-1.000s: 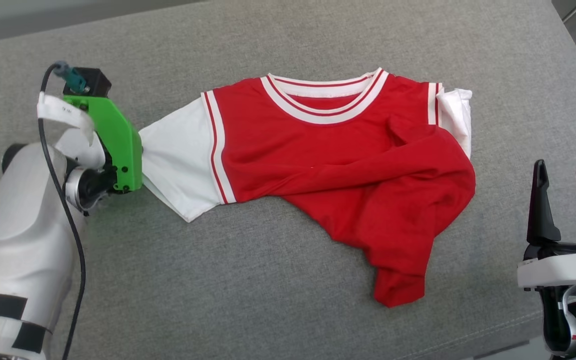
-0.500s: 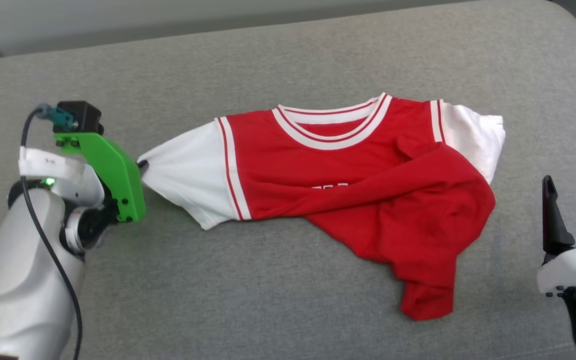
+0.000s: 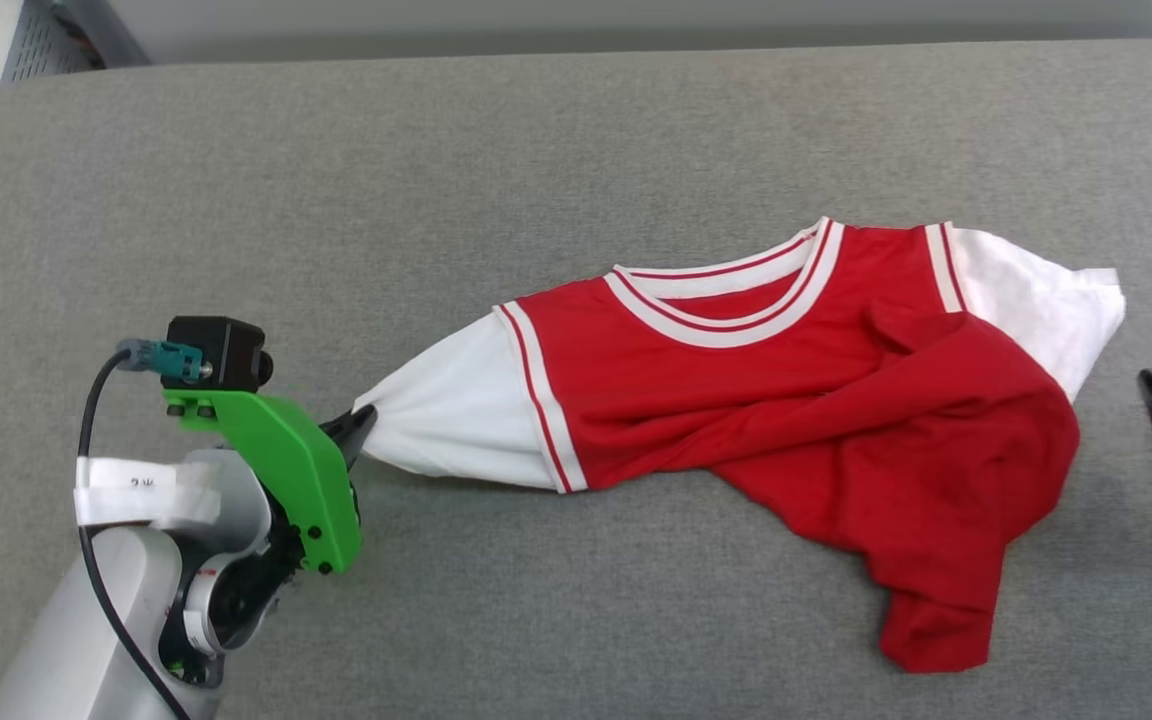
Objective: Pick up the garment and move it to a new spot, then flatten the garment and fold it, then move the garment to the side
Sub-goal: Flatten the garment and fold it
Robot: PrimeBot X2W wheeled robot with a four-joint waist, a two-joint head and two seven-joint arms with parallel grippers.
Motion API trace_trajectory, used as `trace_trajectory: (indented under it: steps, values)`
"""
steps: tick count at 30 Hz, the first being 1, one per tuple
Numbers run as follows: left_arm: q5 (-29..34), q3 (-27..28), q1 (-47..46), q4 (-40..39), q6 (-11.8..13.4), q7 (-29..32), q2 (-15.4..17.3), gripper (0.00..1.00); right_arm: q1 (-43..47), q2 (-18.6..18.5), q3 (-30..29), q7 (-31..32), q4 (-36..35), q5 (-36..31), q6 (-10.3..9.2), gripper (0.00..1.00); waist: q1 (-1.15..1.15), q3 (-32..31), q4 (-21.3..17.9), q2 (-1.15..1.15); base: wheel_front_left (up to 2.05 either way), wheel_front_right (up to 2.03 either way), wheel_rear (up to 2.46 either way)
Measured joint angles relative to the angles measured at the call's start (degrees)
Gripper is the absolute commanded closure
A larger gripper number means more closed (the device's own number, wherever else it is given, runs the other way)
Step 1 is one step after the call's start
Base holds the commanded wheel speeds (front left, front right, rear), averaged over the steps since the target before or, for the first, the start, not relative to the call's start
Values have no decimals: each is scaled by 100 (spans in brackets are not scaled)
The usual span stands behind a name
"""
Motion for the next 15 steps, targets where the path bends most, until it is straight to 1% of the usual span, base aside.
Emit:
trace_trajectory:
  steps: [4,6,8,11,15]
  values:
    - [0,-18,124,-500,85,12,-16,100,-578,-390,-5,1072,33,289,0,0,0,172,126,0,0,0,0]
    - [-1,-38,146,-698,88,14,-22,100,-859,-587,23,1631,180,421,0,0,0,273,193,0,0,0,0]
    - [-1,-48,146,-815,88,22,-24,100,-1120,-644,-1,2006,361,547,0,0,0,367,250,0,0,0,0]
    - [0,-69,139,-951,88,38,-23,100,-1502,-782,0,2343,634,568,0,0,0,522,334,0,0,0,0]
    - [13,-115,103,-1062,88,47,-23,100,-2002,-942,32,2401,1020,568,0,0,0,731,448,0,0,0,0]
